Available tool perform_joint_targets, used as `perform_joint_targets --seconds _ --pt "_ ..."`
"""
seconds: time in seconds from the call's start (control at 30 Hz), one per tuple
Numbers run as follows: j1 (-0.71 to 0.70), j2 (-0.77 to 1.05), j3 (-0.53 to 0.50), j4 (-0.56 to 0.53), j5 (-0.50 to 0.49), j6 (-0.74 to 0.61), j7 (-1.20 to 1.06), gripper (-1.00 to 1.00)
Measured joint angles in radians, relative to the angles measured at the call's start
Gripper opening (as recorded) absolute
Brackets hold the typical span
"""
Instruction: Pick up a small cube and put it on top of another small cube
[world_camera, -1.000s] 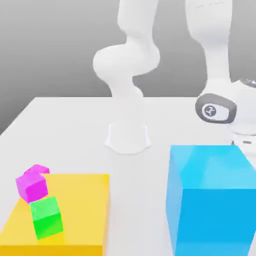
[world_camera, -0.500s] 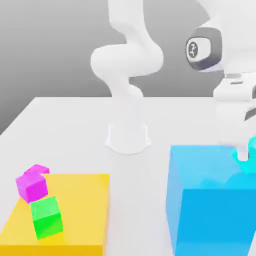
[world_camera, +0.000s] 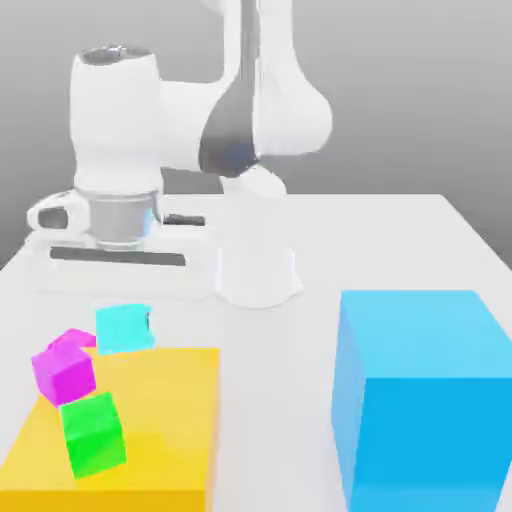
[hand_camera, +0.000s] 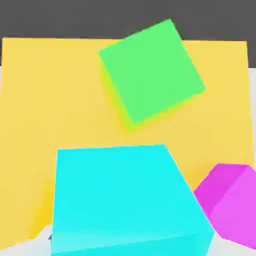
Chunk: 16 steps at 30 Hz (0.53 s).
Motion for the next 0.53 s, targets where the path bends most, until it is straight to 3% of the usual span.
perform_joint_targets --seconds 0.07,0.17,0.53 --pt "-0.092 0.002 -0.077 -0.031 -0.016 -0.001 0.0 -1.0" --pt "-0.113 0.045 -0.14 -0.039 0.059 0.011 -0.058 -1.0" --pt "-0.034 0.222 -0.156 -0.023 0.379 0.109 -0.286 -1.0"
